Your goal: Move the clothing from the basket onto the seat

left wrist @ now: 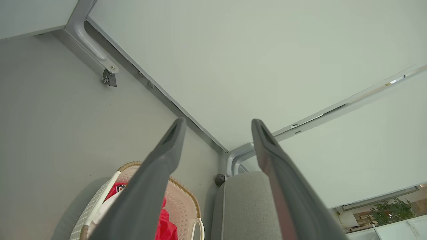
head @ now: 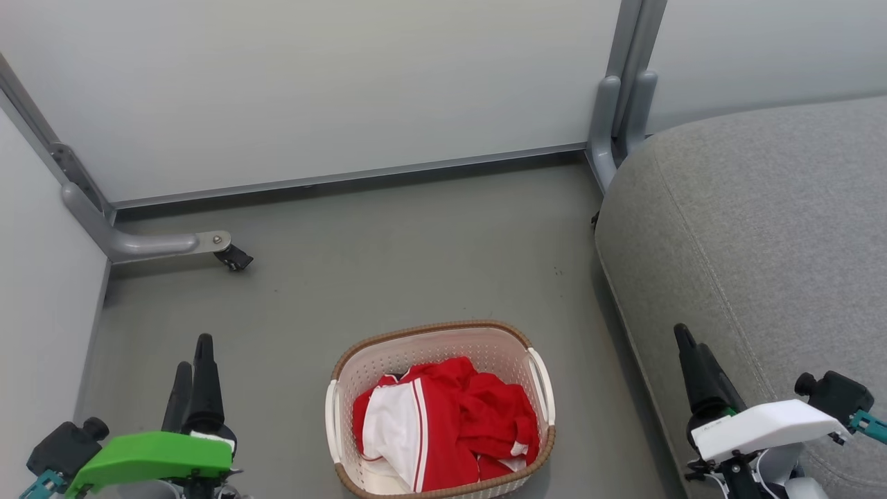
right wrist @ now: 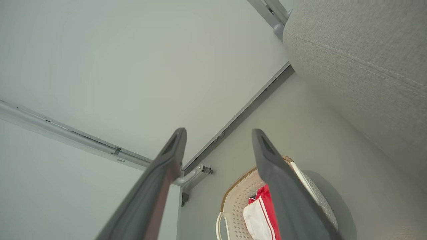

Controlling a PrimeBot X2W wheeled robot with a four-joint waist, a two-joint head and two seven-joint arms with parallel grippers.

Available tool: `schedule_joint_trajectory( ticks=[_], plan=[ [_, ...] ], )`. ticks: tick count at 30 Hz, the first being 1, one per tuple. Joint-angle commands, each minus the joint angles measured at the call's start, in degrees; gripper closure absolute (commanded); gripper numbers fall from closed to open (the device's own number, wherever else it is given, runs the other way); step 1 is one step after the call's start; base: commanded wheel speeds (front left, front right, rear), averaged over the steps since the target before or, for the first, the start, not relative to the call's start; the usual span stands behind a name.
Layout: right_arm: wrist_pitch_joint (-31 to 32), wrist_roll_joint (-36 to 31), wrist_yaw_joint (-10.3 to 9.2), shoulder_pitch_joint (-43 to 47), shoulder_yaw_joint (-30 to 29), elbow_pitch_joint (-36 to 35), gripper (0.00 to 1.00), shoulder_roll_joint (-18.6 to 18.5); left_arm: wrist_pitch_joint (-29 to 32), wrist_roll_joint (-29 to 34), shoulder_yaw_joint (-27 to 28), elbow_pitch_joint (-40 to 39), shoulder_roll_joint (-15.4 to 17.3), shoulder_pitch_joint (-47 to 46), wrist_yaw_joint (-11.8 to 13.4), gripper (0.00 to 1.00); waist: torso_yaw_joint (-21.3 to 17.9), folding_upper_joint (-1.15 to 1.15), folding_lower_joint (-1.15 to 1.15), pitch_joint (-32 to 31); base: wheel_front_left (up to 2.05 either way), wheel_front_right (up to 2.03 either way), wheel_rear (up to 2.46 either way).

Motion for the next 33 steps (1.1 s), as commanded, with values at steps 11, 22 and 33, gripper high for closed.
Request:
schedule_joint_trajectory(
  ticks=[11, 22, 33],
  plan=[
    [-2.6, -11.8, 0.02, 0.8, 2.9, -2.2, 0.00, -0.5, -2.5, 11.6, -2.2, -2.7, 0.4, 1.7, 2.7, 0.00, -0.1, 0.00, 0.00, -0.2, 0.00, 0.00, 0.00],
    [-4.6, -20.2, 0.02, 1.9, 4.8, -3.1, 0.00, -0.5, -4.4, 21.3, -4.1, -4.5, 0.4, 2.7, 4.6, 0.00, -0.1, 0.00, 0.00, -0.4, 0.00, 0.00, 0.00],
    [-6.3, -26.9, 0.02, 2.4, 5.8, -3.7, 0.00, -0.6, -6.1, 28.7, -5.2, -5.3, 0.5, 3.8, 5.8, 0.00, -0.2, 0.00, 0.00, -0.8, 0.00, 0.00, 0.00]
  ],
)
